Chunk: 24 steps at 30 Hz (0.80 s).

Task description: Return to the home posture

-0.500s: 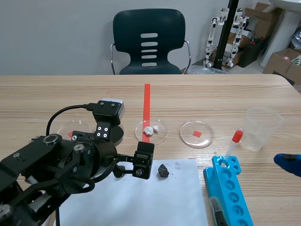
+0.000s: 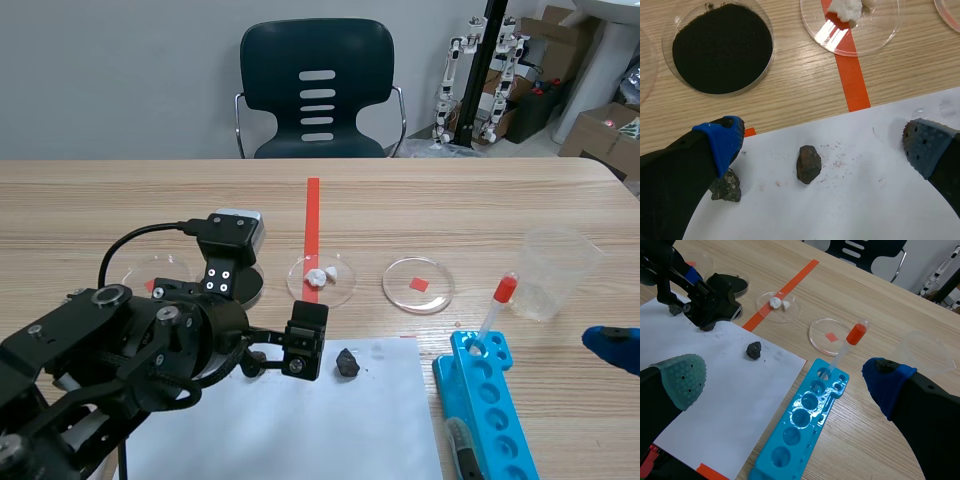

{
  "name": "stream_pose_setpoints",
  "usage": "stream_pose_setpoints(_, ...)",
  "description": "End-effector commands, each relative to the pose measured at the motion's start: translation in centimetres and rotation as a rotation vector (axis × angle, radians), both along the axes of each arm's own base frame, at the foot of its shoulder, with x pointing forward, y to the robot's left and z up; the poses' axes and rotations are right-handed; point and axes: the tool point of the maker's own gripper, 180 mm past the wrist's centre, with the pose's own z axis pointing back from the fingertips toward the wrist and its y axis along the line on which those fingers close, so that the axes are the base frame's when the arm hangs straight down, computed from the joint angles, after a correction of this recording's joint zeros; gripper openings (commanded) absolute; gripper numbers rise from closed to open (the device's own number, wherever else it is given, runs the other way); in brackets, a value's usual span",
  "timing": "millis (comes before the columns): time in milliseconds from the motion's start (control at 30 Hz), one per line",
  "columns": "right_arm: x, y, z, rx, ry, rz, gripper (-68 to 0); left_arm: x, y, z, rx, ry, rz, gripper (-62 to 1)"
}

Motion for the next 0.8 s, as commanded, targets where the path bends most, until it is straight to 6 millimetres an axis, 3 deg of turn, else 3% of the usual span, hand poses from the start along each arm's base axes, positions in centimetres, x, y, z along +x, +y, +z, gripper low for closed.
stream_pose_setpoints(0, 0.6, 0.3, 1.2, 0.014, -0.043, 0.010, 0.4, 0.6, 0.0, 0.7, -0.007, -0.036, 0.001, 1.4)
stream_pose_setpoints(133, 0.6, 0.3, 1.2, 0.013, -0.043, 0.010, 0.4, 0.9, -0.5, 1.6, -0.023, -0.108, -0.059, 1.4)
stream_pose_setpoints(367, 0.6, 0.3, 1.2, 0.013, -0.043, 0.010, 0.4, 1.3, -0.6, 6.7, -0.095, -0.394, -0.133, 1.4)
stream_pose_setpoints(767, 0.6, 0.3, 1.2, 0.013, -0.043, 0.010, 0.4, -2.2, 3.8, 11.5, -0.113, -0.524, -0.183, 1.4)
